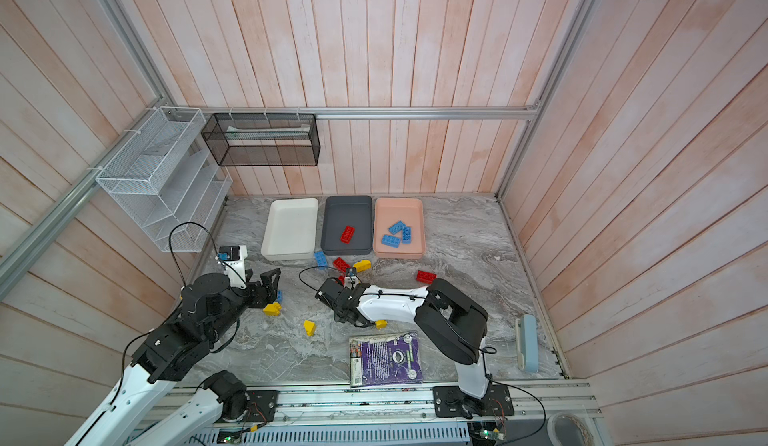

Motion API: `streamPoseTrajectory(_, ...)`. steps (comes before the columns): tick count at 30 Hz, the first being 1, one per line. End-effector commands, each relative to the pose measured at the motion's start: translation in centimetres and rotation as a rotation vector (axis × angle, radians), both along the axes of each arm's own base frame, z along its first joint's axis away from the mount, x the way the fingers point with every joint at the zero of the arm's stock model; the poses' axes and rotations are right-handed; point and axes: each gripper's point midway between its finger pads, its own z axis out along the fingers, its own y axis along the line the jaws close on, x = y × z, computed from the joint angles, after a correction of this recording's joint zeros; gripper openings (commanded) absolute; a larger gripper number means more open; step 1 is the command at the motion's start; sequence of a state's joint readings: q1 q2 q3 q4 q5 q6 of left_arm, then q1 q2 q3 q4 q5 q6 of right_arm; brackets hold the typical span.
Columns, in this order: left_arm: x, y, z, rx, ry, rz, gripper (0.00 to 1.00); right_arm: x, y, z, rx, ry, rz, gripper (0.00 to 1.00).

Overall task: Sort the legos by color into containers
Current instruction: 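Close the right gripper on the blue brick and lift it, then carry the blue brick into the pink tray and release it with the right gripper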

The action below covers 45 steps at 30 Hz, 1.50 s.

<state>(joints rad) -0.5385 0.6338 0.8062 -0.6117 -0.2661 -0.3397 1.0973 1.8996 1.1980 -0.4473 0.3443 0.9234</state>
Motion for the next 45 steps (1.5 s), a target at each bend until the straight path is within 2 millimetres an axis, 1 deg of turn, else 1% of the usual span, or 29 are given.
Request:
streamPoseTrajectory(1, 0.1, -0.2, -0.3, 0.008, -0.003, -0.012, 0.8, 0.2, 0.0, 2.2, -0.002, -0.034, 0.019, 0.62)
streamPoseTrajectory(7, 0.2, -0.2, -0.5, 0.014, 0.005, -0.012, 0.8, 0.5, 0.7, 5.5, 0.031, -0.077, 0.069, 0.62)
streamPoseTrajectory(8, 0.2, -0.2, -0.6, 0.013, 0.007, -0.011, 0.8, 0.9, 1.3, 6.8, 0.052, -0.093, 0.077, 0.62)
streamPoseTrajectory(11, 0.3, -0.3, -0.7, 0.016, 0.01, -0.011, 0.8, 1.2, 1.8, 8.5, 0.072, -0.119, 0.1, 0.62)
streamPoseTrajectory(14, 0.4, -0.3, -0.8, 0.019, 0.016, -0.011, 0.8, 2.0, 1.8, 9.5, 0.081, -0.126, 0.115, 0.62)
streamPoseTrajectory(18, 0.6, -0.6, -1.3, 0.026, 0.03, -0.018, 0.8, 3.9, 0.9, 10.1, 0.088, -0.131, 0.119, 0.61)
streamPoseTrajectory(21, 0.8, -0.8, -1.8, 0.037, 0.051, -0.026, 0.81, 6.2, -0.5, 10.8, 0.092, -0.148, 0.099, 0.6)
streamPoseTrajectory(27, 1.3, -1.3, -2.6, 0.055, 0.081, -0.034, 0.81, 11.4, -4.4, 11.2, 0.103, -0.16, 0.021, 0.57)
streamPoseTrajectory(31, 1.3, -1.2, -3.0, 0.06, 0.093, -0.029, 0.81, 14.6, -6.4, 11.5, 0.105, -0.179, -0.015, 0.57)
streamPoseTrajectory(36, 1.6, -1.3, -3.7, 0.077, 0.115, -0.028, 0.81, 19.0, -8.4, 11.0, 0.098, -0.185, -0.053, 0.57)
streamPoseTrajectory(41, 2.0, -1.5, -4.3, 0.084, 0.139, -0.036, 0.81, 23.4, -10.3, 9.6, 0.105, -0.179, -0.103, 0.57)
streamPoseTrajectory(45, 2.3, -1.4, -4.6, 0.074, 0.15, -0.034, 0.81, 26.4, -10.6, 8.9, 0.119, -0.178, -0.123, 0.58)
